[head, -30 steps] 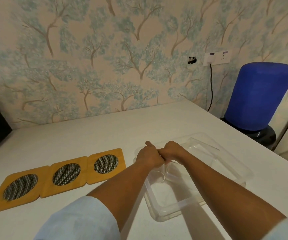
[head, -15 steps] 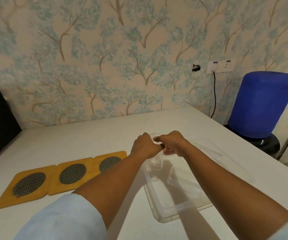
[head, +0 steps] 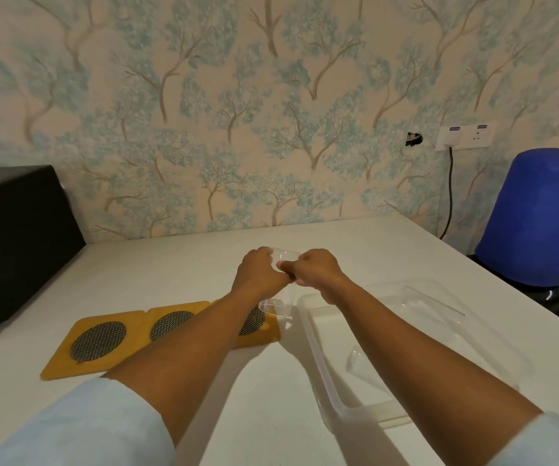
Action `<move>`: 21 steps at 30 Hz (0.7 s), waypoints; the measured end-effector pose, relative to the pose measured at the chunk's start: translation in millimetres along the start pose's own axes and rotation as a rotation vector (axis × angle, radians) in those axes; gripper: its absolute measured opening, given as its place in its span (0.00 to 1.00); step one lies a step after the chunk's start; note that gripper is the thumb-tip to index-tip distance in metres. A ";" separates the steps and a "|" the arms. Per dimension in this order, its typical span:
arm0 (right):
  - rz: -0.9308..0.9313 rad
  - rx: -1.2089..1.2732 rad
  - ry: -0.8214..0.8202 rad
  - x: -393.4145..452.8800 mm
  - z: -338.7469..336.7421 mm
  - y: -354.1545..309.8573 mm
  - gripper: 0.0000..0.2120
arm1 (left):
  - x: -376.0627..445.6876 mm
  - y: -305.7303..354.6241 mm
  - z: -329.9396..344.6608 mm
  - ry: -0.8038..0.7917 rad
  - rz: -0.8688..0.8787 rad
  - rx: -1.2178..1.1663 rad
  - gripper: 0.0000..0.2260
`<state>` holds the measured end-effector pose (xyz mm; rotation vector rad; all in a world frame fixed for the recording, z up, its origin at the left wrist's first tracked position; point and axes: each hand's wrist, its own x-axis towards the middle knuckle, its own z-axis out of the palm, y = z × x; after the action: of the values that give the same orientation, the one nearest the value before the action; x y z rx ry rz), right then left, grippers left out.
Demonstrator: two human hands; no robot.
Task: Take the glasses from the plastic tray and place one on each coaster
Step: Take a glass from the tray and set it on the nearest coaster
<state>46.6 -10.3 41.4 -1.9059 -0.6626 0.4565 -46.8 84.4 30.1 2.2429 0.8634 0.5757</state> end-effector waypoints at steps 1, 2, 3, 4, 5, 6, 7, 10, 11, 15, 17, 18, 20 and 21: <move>-0.017 -0.017 -0.003 -0.9 6.0 -0.5 0.17 | 0.1 -5.0 -2.9 0.011 -0.006 -0.003 0.38; -0.032 -0.028 -0.008 -1.7 11.7 -0.7 0.17 | 0.2 -10.1 -5.3 0.023 -0.012 -0.006 0.38; -0.045 -0.035 -0.013 -2.4 16.8 -0.6 0.18 | 0.4 -15.1 -7.4 0.035 -0.016 -0.010 0.37; -0.057 -0.041 -0.018 -2.7 21.6 -0.5 0.19 | 0.6 -20.1 -9.2 0.043 -0.016 -0.017 0.37; -0.066 -0.048 -0.022 -2.7 26.6 -0.2 0.19 | 0.6 -25.6 -11.1 0.048 -0.017 -0.029 0.37; -0.073 -0.058 -0.023 -3.0 30.6 0.2 0.19 | 0.3 -30.5 -12.4 0.050 -0.016 -0.043 0.37; -0.077 -0.070 -0.025 -3.1 34.5 0.7 0.18 | 0.0 -35.0 -13.3 0.051 -0.016 -0.056 0.37; -0.087 -0.092 -0.035 -2.4 47.2 2.4 0.17 | -0.6 -49.3 -15.2 0.065 -0.019 -0.066 0.36; -0.092 -0.091 -0.039 -2.2 51.1 3.2 0.17 | -0.6 -53.7 -15.3 0.070 -0.021 -0.066 0.36; -0.107 -0.097 -0.060 -1.6 62.7 6.8 0.18 | -1.8 -68.9 -14.1 0.081 -0.033 -0.079 0.34; -0.116 -0.103 -0.071 -1.0 66.6 8.1 0.18 | -1.9 -74.3 -13.4 0.089 -0.038 -0.076 0.34; -0.123 -0.108 -0.073 -0.5 68.5 8.7 0.19 | -1.9 -76.3 -13.2 0.092 -0.045 -0.078 0.34; -0.133 -0.112 -0.072 0.2 71.6 9.7 0.19 | -1.3 -79.5 -13.1 0.093 -0.063 -0.083 0.35; -0.134 -0.111 -0.071 0.5 73.1 10.0 0.19 | -1.0 -80.8 -13.0 0.093 -0.069 -0.080 0.36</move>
<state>6.9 38.3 2.6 -1.9415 -0.8724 0.4111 -89.2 134.9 -18.4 2.1200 0.9445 0.6744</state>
